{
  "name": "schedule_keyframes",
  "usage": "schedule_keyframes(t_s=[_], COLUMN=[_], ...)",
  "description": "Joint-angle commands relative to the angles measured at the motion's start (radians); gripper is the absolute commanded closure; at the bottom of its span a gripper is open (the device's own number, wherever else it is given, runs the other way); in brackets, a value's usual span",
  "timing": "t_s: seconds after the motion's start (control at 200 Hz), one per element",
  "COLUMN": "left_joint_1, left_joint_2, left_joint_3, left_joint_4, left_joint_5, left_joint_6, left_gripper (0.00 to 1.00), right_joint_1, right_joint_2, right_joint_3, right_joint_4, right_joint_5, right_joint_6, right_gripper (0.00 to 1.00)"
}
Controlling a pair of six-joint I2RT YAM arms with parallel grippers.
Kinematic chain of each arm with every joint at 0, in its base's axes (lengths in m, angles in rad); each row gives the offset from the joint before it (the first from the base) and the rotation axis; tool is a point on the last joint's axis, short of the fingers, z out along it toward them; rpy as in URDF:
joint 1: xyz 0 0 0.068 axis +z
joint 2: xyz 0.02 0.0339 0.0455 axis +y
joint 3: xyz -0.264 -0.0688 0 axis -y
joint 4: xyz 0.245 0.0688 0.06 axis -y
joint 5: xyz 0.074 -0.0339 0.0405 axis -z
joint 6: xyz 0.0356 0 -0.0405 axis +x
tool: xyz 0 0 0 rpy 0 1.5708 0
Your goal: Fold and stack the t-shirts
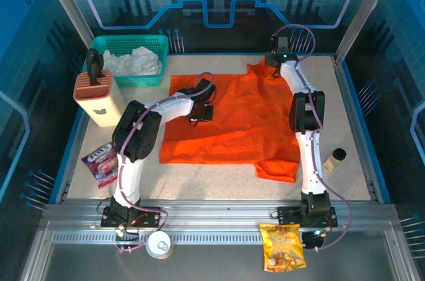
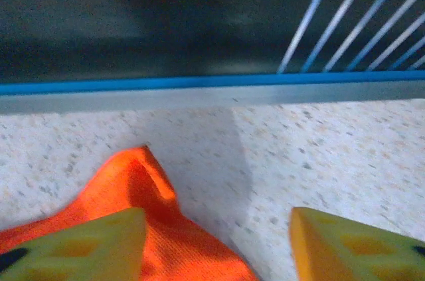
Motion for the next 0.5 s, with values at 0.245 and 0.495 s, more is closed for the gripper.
schedule_keyframes(t_s=[0.245, 0.495], left_joint_1=[-0.006, -0.007], left_joint_2=[-0.325, -0.505], left_joint_3=[0.068, -0.078], left_joint_4=[-0.004, 0.009], left_joint_5=[-0.076, -0.086], left_joint_6=[0.143, 0.097], left_gripper=[0.36, 0.22], right_joint_1=[-0.095, -0.106], right_joint_2=[-0.65, -0.545], right_joint_3=[-0.779, -0.83], right_joint_4=[-0.024, -0.088], right_joint_5=[-0.223, -0.391], right_joint_6=[0.411, 0.403], right_gripper=[0.44, 0.55])
